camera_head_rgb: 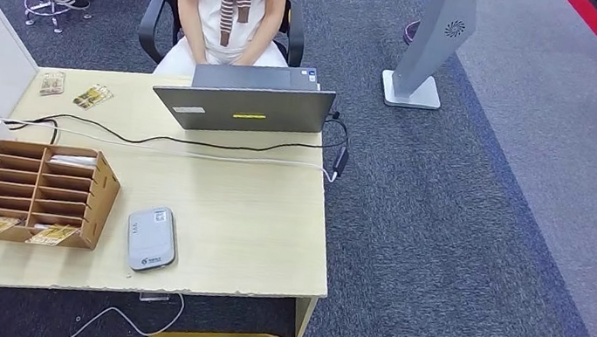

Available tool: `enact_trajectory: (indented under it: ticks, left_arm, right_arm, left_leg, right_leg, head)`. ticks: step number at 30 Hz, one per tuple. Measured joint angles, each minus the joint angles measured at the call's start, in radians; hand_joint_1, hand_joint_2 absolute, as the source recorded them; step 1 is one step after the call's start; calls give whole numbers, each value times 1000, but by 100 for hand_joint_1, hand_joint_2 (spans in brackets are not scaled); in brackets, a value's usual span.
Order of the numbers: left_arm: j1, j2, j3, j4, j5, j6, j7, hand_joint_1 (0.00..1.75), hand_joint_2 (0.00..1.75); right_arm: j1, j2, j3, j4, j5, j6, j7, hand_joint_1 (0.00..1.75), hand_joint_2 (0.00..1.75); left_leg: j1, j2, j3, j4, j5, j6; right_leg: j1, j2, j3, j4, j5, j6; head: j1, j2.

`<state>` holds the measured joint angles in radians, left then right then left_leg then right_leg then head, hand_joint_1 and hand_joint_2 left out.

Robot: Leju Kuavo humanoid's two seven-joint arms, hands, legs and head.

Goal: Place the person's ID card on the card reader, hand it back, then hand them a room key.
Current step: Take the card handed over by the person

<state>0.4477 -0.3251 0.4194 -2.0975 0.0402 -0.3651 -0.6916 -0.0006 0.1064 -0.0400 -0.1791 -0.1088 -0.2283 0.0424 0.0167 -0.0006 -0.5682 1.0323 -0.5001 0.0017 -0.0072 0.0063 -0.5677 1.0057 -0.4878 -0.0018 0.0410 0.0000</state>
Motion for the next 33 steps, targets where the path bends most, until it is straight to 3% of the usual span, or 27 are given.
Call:
enact_trajectory:
  ticks: [7, 11, 15, 18, 20, 24, 26, 29, 33]
  left_arm:
    - [-25, 79, -103, -104, -62, 160, -9, 0, 175]
    - [-79, 155, -191, -97, -217, 355, 51, 0, 175]
    - [-323, 331, -295, 112, -743, 677, 347, 0, 175]
    - [-479, 411, -363, 278, -1061, 710, 510, 0, 175]
    - [-631, 448, -426, 450, -1201, 710, 604, 0, 175]
    - [-940, 459, -534, 851, -1350, 782, 694, 0, 175]
    - [-1052, 447, -573, 1017, -1371, 810, 710, 0, 175]
    - [-1176, 415, -609, 1202, -1384, 825, 728, 0, 175]
    - [-1267, 380, -642, 1347, -1411, 826, 757, 0, 175]
  right_arm:
    - [-8, 0, 48, 2, 44, 15, 8, 0, 175]
    - [-13, 4, 71, 2, 69, 4, 36, 0, 175]
    - [-29, 13, 125, 3, 140, 0, 97, 0, 175]
    - [-35, 8, 155, 3, 172, 28, 92, 0, 175]
    - [-38, 0, 176, 4, 197, 54, 78, 0, 175]
    - [-49, -8, 222, 4, 251, 68, 70, 0, 175]
    - [-52, -10, 242, 4, 266, 69, 77, 0, 175]
    - [-52, -12, 264, 5, 280, 75, 96, 0, 175]
    - [-51, -17, 287, 6, 296, 86, 113, 0, 175]
  left_leg:
    - [1, 0, 1, 0, 0, -1]
    - [1, -1, 1, 0, 1, 0]
    - [2, -15, -2, -1, 7, -3]
    - [2, -9, -1, 0, 10, -4]
    - [2, -12, -3, 1, 13, -3]
    - [2, -10, -5, 1, 16, -3]
    - [1, -6, -5, 2, 16, -3]
    - [1, -3, -7, 2, 16, -3]
    - [1, -2, -9, 2, 15, -2]
  right_leg:
    - [0, 0, 0, 0, 0, 0]
    - [0, -1, -1, 0, 0, 0]
    - [1, -13, 0, 1, 2, -4]
    - [1, -6, -2, 1, 5, -3]
    - [1, -10, -2, 1, 7, -2]
    - [1, -7, -3, 1, 12, -1]
    - [1, -3, -5, 1, 14, -1]
    - [1, 0, -7, 1, 15, 0]
    - [0, 1, -9, 1, 15, 0]
  head:
    - [0, 0]
    - [0, 0]
    - [3, 0]
    - [-3, 0]
    - [0, 0]
    - [-1, 0]
    - [-1, 0]
    - [-2, 0]
    - [-1, 0]
